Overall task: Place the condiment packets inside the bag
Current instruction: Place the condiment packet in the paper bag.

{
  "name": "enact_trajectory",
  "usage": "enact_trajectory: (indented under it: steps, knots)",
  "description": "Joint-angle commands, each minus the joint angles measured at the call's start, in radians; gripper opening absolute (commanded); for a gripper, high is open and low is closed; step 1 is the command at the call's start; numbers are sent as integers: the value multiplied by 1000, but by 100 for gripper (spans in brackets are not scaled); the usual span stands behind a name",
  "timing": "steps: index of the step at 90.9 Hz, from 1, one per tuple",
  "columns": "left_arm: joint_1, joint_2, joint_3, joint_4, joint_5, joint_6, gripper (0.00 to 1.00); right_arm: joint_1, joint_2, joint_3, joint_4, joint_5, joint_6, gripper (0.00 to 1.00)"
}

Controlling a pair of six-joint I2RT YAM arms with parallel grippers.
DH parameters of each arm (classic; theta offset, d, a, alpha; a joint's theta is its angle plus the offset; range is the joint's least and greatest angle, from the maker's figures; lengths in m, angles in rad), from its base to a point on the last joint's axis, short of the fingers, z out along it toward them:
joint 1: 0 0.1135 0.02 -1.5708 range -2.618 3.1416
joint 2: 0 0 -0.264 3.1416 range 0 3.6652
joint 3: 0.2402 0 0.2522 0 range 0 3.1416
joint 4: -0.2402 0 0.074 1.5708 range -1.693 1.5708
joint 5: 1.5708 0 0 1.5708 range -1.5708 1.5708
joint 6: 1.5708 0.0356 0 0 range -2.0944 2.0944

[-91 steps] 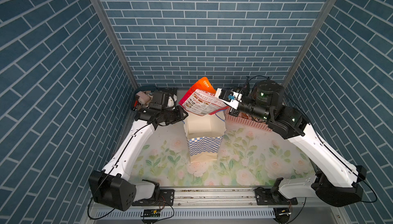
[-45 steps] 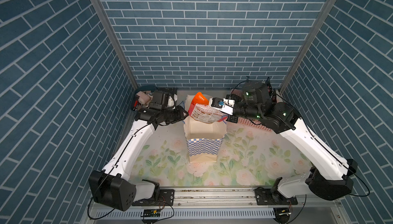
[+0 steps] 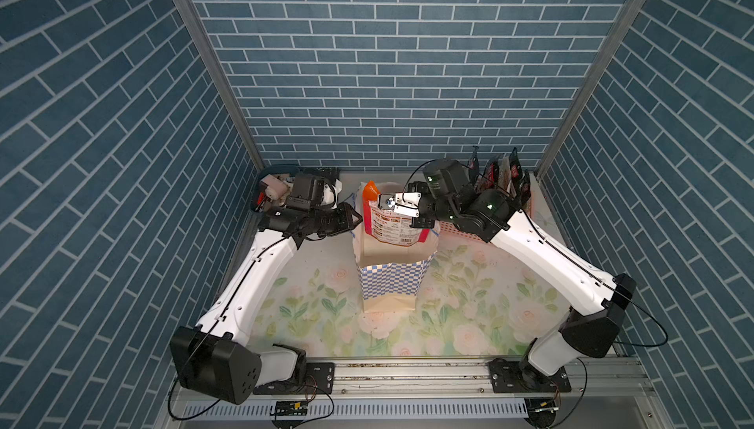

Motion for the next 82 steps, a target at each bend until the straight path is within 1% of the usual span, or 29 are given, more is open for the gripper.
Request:
enact_trajectory:
  steps: [1,13,21,37,45,48,58,68,82]
  knots:
    - [3,10,-5,-7,11,26,37,-5,4,15,85,37,-69,0]
    - [3,11,-4,-18,9,40,36,-15,50,24,86,35,-96,0]
    - [3,6,-6,-20,8,43,36,-33,71,20,97,12,-98,0]
    - [3,3,-7,-27,6,43,36,-64,78,-25,180,-73,-93,0]
    - [3,1,-5,-28,6,42,36,-84,73,-59,223,-92,-97,0]
    - [3,1,-5,-29,5,42,36,-94,70,-75,240,-129,-99,0]
    - [3,1,-5,-30,5,42,36,-118,67,-114,260,-185,-112,0]
    - [3,1,-4,-35,4,43,36,-123,85,-131,250,-189,-143,0]
    - [3,3,1,-35,3,42,36,-127,117,-141,246,-178,-150,0]
